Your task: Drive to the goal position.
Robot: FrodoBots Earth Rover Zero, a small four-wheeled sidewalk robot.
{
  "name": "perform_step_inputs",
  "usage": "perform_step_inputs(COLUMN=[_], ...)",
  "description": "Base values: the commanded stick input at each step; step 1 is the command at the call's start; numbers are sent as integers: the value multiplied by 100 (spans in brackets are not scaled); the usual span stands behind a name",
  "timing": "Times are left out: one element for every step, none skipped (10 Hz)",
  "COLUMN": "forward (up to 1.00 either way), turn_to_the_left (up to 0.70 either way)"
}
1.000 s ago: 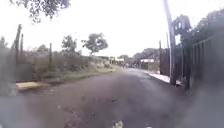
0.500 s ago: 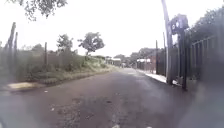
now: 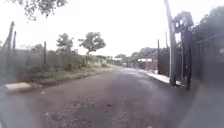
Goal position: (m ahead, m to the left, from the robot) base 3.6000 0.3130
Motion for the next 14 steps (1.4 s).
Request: perform_step_inputs(forward=[50,50,50,50,50,50,50,50,50,50,50,50,50,50], turn_to_the_left=[0,0,0,0,0,0,0,0,0,0,0,0,0,0])
